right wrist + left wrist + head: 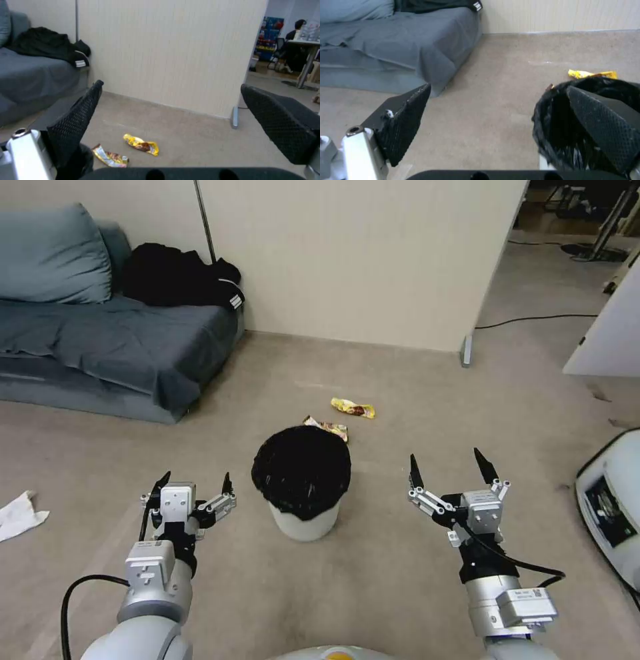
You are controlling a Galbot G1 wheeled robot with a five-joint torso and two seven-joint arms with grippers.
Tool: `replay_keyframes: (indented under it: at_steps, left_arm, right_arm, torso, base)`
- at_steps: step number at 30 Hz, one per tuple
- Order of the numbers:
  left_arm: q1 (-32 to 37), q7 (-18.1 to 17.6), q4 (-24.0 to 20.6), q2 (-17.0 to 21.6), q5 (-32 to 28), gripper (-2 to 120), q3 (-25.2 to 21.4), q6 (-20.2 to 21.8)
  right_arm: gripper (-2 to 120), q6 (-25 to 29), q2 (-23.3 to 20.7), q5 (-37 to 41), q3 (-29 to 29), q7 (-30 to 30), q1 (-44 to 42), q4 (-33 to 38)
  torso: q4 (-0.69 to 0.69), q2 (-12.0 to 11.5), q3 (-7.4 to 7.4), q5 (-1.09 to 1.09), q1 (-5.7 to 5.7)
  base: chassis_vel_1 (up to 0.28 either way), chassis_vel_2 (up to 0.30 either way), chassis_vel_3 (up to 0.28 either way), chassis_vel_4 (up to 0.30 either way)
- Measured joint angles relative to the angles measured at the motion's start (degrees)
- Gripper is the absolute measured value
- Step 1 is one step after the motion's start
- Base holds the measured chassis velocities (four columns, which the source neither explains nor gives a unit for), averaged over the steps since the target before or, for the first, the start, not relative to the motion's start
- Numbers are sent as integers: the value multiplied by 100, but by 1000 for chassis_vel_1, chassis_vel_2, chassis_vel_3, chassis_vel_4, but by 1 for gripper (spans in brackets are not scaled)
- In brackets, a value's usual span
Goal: Pick up the trash bin, then pick up the garbage from the floor and place it into the trash bin.
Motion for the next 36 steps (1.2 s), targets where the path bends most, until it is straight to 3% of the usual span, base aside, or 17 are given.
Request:
replay_keyframes:
  at_steps: [17, 25, 29, 36]
  left_arm:
    - [8, -23, 0, -18, 0, 99, 21, 0]
    - [4, -12, 0, -17, -262, 99, 213, 358]
    - [-115, 223, 0, 1, -698, 100, 334, 920]
    - [-343, 304, 36, 51, -1265, 99, 309, 1260]
  right_arm:
    - [100, 252, 0, 33, 55, -166, -17, 31]
    - [100, 372, 0, 67, 82, -170, -8, 0]
    - [100, 444, 0, 15, 92, -169, -4, -36]
    - [100, 518, 0, -73, 107, -167, -1, -78]
  torso:
    - [0, 0, -1, 1, -1]
    - [0, 0, -1, 1, 0]
    - [0, 0, 0, 1, 0]
    - [0, 0, 0, 1, 0]
  base:
    - [-127, 134, 133, -126]
    - [0, 0, 0, 0]
    - [0, 0, 0, 0]
    - [0, 0, 0, 0]
